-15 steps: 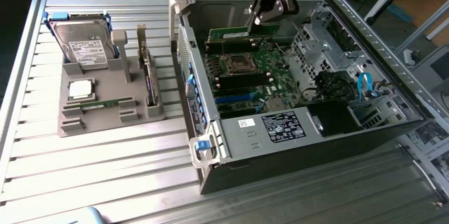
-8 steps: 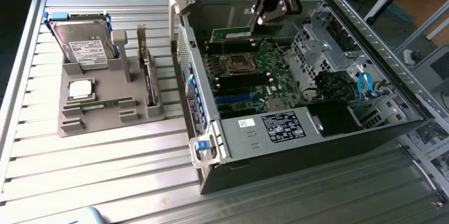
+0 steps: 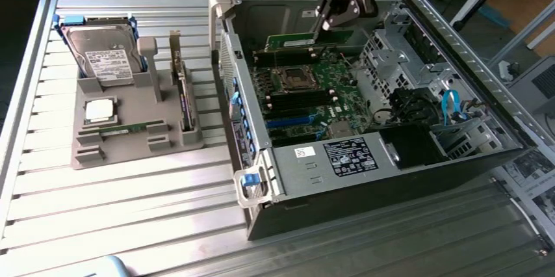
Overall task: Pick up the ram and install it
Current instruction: 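Pick up the ram and move it above insertion slot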
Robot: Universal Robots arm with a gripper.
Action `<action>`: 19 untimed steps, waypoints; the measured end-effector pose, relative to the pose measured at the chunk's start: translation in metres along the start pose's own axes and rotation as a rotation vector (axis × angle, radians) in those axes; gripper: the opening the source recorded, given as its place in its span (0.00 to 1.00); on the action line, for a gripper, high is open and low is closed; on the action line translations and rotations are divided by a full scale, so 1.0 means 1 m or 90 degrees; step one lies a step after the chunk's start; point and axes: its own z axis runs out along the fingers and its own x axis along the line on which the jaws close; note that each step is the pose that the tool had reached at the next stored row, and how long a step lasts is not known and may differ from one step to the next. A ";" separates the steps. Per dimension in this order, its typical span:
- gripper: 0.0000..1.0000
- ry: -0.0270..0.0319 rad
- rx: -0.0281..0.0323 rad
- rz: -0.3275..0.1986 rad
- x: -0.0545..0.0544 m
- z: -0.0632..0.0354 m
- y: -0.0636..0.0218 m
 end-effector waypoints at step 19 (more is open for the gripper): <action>0.13 0.0000 0.0000 0.000 0.001 -0.0006 -0.0164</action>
